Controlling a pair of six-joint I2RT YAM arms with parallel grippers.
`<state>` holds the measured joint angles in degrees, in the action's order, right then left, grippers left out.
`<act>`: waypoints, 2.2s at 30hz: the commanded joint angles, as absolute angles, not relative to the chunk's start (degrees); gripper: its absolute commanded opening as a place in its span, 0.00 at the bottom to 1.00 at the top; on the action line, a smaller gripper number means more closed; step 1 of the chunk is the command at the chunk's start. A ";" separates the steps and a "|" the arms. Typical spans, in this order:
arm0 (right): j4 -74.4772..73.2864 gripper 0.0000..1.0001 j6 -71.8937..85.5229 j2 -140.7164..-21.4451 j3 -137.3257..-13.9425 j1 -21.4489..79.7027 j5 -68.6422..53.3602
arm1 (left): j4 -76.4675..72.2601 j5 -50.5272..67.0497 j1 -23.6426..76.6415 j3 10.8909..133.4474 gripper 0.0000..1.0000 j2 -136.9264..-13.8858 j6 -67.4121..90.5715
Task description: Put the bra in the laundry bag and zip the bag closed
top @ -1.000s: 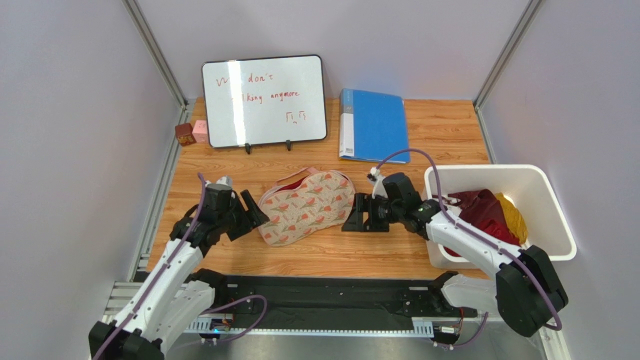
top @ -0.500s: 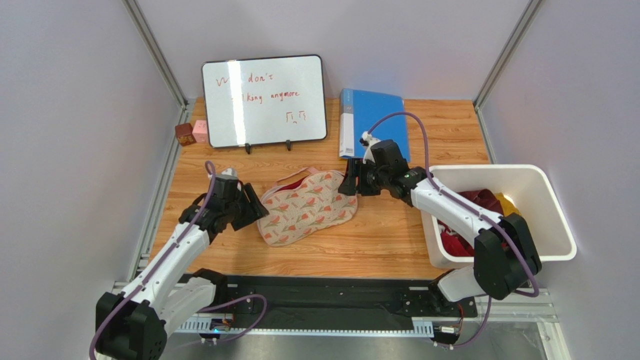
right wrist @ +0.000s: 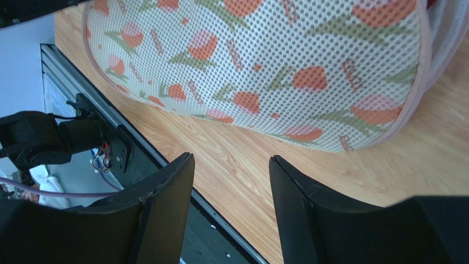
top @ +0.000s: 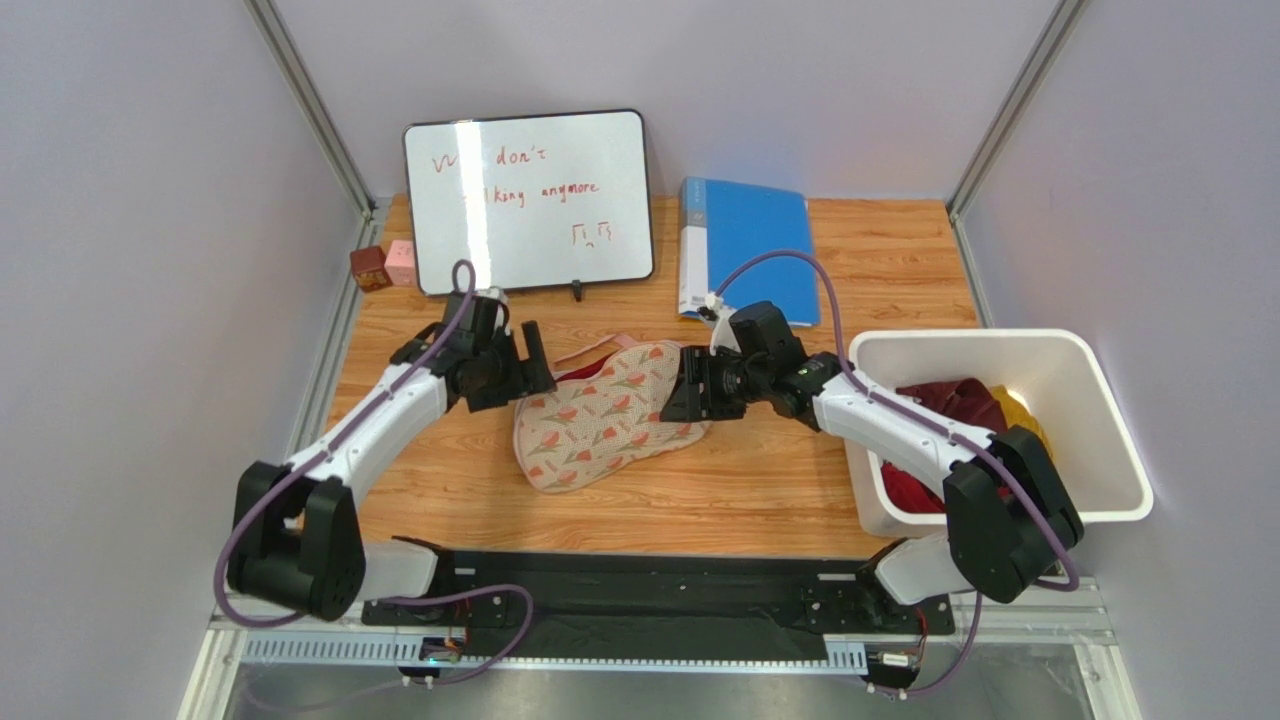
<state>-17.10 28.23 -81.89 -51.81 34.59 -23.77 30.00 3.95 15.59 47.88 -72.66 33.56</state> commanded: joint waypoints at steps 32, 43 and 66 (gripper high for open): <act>-10.81 0.58 28.48 -75.85 -42.89 34.72 -30.41 | 42.80 32.78 13.71 75.67 0.83 -102.47 -17.22; -10.29 0.58 28.74 -75.85 -42.81 34.80 -30.67 | 39.73 30.41 13.89 74.53 0.72 -105.99 -17.32; -29.71 0.64 40.60 -81.04 -56.96 40.34 -5.45 | 8.10 34.74 28.03 46.60 0.53 -88.53 27.21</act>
<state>-24.62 36.71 -81.08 -56.36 38.72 -11.35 21.82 38.22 23.94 52.38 -99.11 12.40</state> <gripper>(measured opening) 0.640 0.510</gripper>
